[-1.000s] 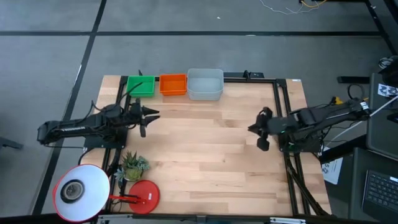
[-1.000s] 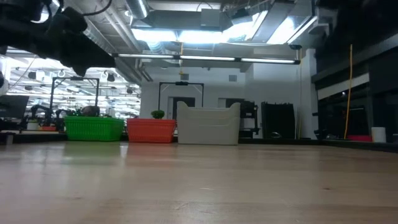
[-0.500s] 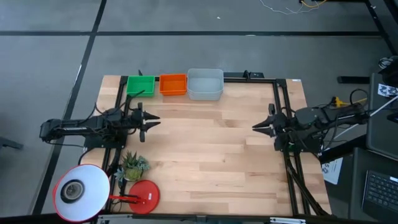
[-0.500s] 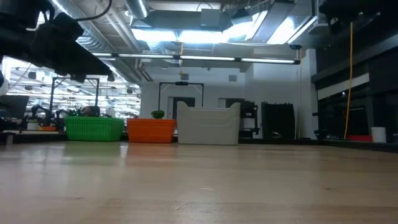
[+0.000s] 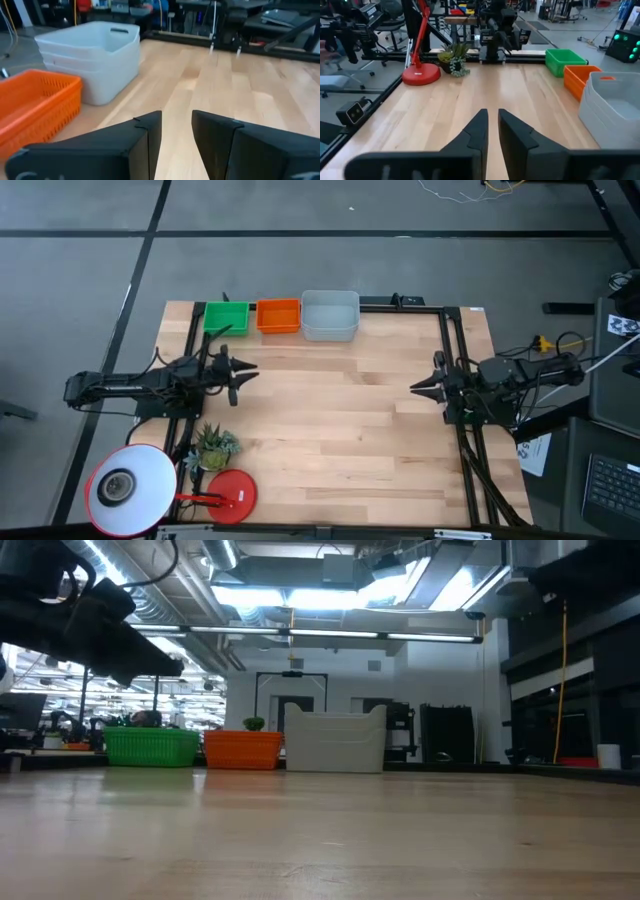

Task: Stack baskets by color
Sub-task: Return to Home Position

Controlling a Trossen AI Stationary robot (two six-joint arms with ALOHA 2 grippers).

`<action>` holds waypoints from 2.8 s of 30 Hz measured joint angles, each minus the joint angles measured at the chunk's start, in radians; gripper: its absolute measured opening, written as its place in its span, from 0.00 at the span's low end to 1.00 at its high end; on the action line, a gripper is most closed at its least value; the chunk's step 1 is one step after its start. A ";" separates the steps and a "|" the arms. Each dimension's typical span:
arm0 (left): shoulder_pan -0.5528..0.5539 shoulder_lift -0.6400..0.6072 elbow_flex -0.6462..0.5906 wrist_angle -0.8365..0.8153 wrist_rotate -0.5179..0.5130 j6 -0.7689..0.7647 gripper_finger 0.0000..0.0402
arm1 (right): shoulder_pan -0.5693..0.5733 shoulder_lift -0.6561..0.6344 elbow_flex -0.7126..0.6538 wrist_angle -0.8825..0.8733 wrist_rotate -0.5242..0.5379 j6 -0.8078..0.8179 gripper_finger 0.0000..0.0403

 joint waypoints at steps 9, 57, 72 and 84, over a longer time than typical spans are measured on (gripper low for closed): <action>0.000 0.000 0.000 -0.022 0.000 -0.002 0.25 | 0.000 -0.165 -0.152 0.032 0.131 -0.044 0.11; 0.000 0.000 0.000 -0.025 0.000 -0.002 0.25 | 0.000 -0.245 -0.394 0.389 -0.168 -0.070 0.11; 0.000 0.000 0.000 -0.025 0.000 -0.002 0.25 | 0.000 -0.245 -0.394 0.389 -0.168 -0.070 0.11; 0.000 0.000 0.000 -0.025 0.000 -0.002 0.25 | 0.000 -0.245 -0.394 0.388 -0.167 -0.069 0.11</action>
